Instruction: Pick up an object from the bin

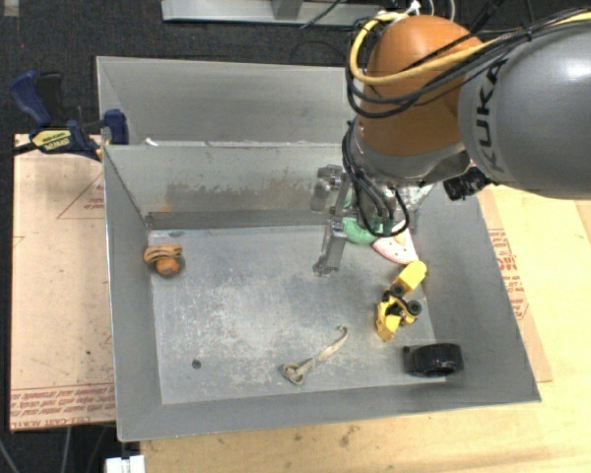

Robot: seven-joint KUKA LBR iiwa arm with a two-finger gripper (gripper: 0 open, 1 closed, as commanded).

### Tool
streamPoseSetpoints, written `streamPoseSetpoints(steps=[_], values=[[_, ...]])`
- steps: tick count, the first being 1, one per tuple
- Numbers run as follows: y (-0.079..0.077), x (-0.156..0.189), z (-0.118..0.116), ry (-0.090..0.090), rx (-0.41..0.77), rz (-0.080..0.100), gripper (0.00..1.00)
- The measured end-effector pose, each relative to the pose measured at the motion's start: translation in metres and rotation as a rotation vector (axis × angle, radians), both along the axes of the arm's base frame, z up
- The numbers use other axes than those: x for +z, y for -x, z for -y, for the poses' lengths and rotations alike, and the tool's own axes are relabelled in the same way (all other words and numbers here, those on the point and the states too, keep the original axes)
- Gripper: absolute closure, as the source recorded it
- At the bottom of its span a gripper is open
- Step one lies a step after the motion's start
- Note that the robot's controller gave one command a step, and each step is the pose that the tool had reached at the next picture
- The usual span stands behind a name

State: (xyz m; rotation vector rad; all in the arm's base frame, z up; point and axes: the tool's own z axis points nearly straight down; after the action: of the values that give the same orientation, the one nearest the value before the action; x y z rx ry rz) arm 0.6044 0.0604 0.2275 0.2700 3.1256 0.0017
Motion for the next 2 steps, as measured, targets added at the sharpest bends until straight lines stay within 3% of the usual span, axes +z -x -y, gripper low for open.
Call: streamPoseSetpoints(steps=[1,2], values=[[0.026,-0.016,0.033,-0.001,-0.068,-0.003,0.0],[0.024,-0.03,0.062,0.0,0.009,-0.002,0.0]])
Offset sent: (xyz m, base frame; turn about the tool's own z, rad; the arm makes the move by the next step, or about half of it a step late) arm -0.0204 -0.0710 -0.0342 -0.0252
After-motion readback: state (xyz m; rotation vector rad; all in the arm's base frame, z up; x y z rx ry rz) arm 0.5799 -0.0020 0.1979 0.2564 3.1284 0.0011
